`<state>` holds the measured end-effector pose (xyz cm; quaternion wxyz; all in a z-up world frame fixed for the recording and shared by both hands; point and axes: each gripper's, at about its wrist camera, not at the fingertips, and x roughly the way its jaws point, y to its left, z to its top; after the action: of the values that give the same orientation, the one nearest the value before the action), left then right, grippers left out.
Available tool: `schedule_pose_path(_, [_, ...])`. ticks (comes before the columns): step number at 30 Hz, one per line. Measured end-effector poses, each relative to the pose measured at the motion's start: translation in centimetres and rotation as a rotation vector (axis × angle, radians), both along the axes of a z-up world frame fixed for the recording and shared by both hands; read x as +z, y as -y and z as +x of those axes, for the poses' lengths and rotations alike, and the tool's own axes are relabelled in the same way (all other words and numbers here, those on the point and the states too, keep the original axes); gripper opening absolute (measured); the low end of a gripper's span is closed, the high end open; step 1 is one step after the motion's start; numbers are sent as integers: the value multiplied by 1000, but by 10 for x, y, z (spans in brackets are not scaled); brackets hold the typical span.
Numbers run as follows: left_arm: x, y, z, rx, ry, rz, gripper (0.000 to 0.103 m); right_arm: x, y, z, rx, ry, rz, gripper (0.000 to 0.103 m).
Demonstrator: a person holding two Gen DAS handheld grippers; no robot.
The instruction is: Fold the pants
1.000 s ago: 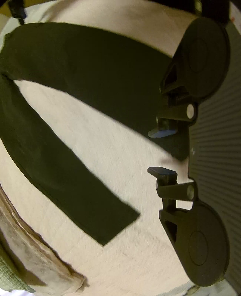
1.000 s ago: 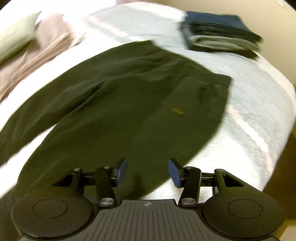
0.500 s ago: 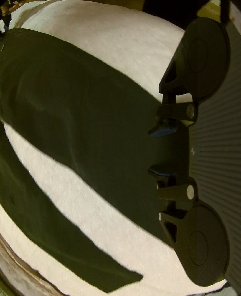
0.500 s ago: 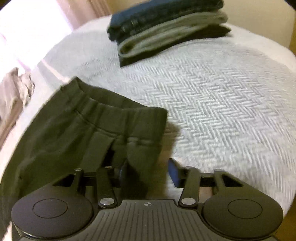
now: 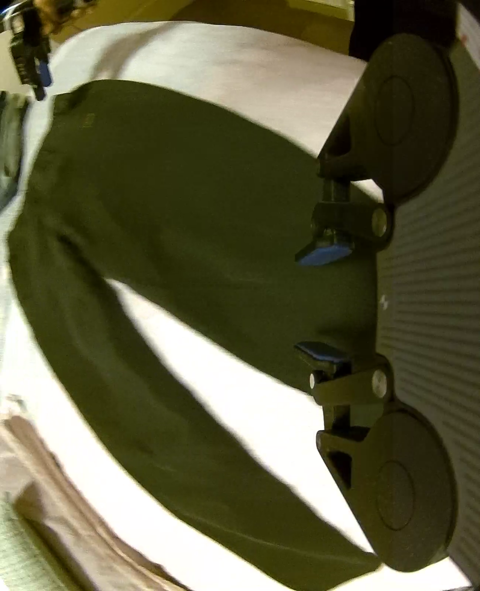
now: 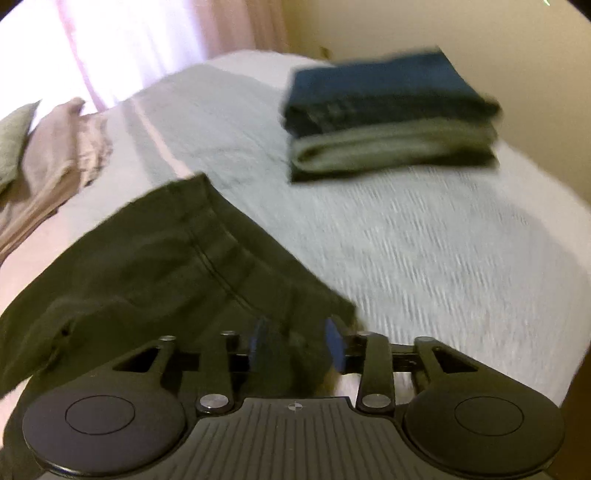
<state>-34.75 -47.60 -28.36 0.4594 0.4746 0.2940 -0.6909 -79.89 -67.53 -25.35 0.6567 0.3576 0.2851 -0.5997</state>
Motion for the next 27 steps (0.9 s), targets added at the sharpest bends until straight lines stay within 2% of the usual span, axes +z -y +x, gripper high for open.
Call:
schedule_pose_path(4, [14,37,-39,11,-73,-71,42,5,26,17,151,31,7,42])
schedule_pose_path(10, [21,102,-117,61,-153,-126,42,-22,94,35,412,72,66,42])
schedule_pose_path(13, [7,143,-153,104,-158,-151,42,-53,138,38,540,103,112,41])
schedule_pose_path(15, [-11,171,-175,140,-178,-141,42,-75,164,38,592,99,170,41])
schedule_pose_path(17, [-32,187,-191,143,-138,-124,42,-91,182,35,639,139,214,41])
schedule_pose_path(20, [-60,206,-205,165,-85,-58,41,-103,197,26,675,225,245,41])
schedule_pose_path(23, [-73,210,-210,172,-55,-24,41,-108,206,15,633,332,308,25])
schedule_pose_path(24, [-73,210,-211,176,-48,-18,41,-109,207,13,610,343,322,12])
schedule_pose_path(25, [-70,211,-212,178,-39,-7,41,-110,209,10,597,353,336,2])
schedule_pose_path(27, [-61,217,-221,176,-23,-4,40,-102,213,6,588,367,339,0])
